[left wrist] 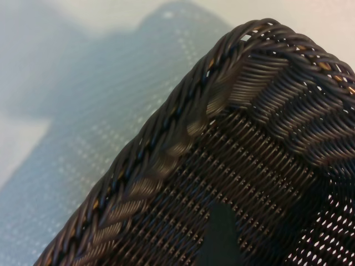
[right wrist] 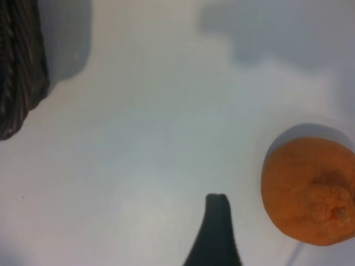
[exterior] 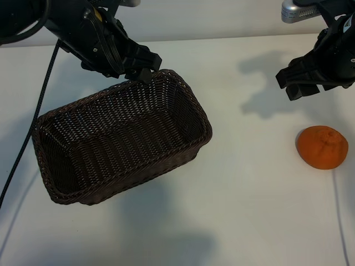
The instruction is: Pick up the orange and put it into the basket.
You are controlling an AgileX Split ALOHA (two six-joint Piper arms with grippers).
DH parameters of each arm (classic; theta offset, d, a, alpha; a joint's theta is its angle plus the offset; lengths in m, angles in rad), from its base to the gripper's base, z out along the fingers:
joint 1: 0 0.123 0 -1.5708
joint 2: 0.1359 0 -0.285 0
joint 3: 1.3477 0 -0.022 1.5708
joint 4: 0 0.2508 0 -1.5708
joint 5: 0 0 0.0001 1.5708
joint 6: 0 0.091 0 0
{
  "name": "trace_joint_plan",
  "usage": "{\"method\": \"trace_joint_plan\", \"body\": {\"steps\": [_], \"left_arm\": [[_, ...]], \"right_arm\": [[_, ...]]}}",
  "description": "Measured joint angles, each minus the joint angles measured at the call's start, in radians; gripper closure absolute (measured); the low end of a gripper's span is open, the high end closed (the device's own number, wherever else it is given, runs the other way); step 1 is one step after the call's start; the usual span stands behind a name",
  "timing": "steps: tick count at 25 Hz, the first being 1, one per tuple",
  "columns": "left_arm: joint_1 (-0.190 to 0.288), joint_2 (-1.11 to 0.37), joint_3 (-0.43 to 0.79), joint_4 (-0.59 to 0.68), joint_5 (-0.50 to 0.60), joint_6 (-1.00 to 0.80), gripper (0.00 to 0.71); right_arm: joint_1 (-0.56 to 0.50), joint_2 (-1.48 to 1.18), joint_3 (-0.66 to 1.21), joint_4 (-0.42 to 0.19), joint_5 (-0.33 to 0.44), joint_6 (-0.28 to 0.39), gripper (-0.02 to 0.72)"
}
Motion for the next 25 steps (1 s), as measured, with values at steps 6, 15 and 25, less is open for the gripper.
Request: {"method": "trace_joint_plan", "body": {"steps": [6, 15, 25], "left_arm": [[0.0, 0.0, 0.0, 0.0, 0.002, 0.0, 0.121], [0.0, 0.0, 0.0, 0.0, 0.005, 0.0, 0.121], [0.0, 0.0, 0.0, 0.0, 0.005, 0.002, 0.121]], "right_arm": [[0.0, 0.0, 0.0, 0.0, 0.0, 0.0, 0.123], [0.0, 0.0, 0.0, 0.0, -0.003, -0.001, 0.123], [0.0, 0.0, 0.0, 0.0, -0.022, -0.001, 0.123]]}}
